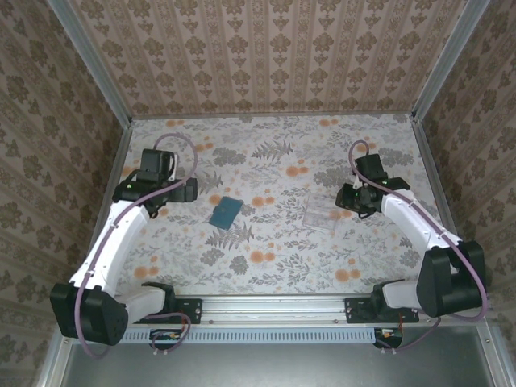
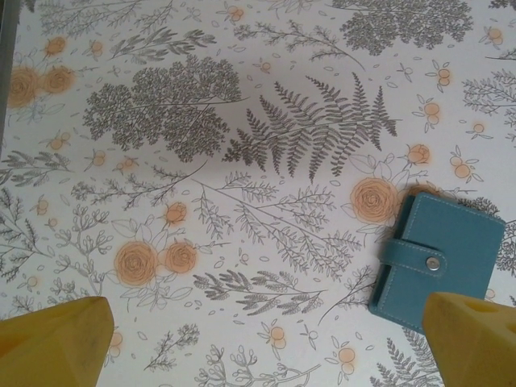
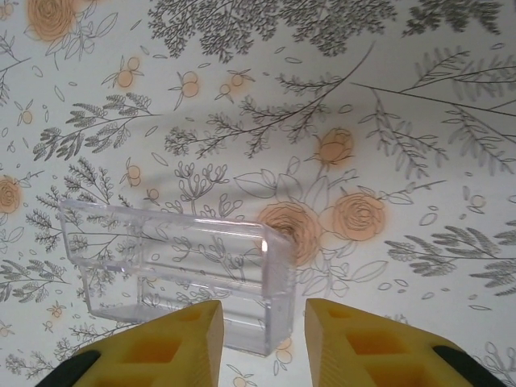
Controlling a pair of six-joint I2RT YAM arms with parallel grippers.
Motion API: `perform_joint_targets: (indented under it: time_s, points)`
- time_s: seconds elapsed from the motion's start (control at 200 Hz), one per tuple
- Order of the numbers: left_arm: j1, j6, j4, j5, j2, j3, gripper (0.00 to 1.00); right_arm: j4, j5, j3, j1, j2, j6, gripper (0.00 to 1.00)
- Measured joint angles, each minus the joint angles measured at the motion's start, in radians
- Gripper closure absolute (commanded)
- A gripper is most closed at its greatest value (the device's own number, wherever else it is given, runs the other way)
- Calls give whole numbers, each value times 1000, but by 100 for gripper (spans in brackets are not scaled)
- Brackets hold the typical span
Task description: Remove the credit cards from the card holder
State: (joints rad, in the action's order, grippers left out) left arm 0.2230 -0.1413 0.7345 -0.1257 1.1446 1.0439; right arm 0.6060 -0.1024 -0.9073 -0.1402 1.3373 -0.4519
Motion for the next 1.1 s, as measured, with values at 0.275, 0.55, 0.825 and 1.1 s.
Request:
perform_joint_targets:
  time_s: [0.275, 0.55, 0.825, 1.1]
  points:
    - [-127, 3, -5, 71, -58, -33, 0, -5, 11, -2, -12, 46, -32, 71]
    - [-141, 3, -8, 115, -66, -42, 0, -40, 14, -2, -18, 119, -43, 74]
    - [-146, 3, -9, 130, -65, -43, 0, -59, 14, -2, -30, 146, -46, 78]
    - [-146, 3, -9, 131, -65, -50, 0, -73, 21, -2, -35, 164, -46, 85]
